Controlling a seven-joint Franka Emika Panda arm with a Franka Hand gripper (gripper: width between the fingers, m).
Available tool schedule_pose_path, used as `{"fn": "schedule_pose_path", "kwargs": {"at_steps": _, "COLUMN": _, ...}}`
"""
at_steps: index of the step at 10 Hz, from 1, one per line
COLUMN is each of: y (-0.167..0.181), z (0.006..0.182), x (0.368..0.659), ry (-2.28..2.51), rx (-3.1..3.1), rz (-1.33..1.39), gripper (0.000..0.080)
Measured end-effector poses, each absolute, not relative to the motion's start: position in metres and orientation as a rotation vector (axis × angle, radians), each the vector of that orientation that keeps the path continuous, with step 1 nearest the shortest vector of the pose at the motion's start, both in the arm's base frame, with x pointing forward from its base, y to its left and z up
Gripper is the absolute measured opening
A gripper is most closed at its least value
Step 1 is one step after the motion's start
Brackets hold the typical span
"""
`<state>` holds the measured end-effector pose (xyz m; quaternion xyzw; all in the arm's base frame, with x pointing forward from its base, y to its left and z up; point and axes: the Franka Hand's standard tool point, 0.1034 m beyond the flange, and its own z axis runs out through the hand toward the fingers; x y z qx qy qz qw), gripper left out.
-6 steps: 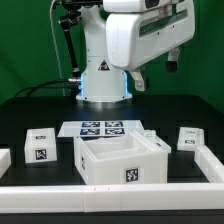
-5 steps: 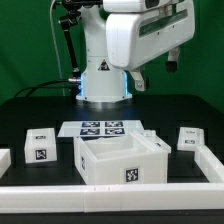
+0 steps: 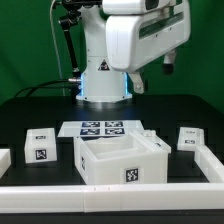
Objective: Assemble cabinet
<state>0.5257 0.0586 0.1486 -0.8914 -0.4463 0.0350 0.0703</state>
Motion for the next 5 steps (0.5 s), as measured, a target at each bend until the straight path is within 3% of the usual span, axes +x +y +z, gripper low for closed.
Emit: {"fn": "schedule_pose_path", "kwargs": {"at_steps": 5, "y": 0.012, "z": 0.108, "x": 0.502, "ry": -1.716, "rx": -2.478, "rz": 0.032, "gripper": 0.0796}}
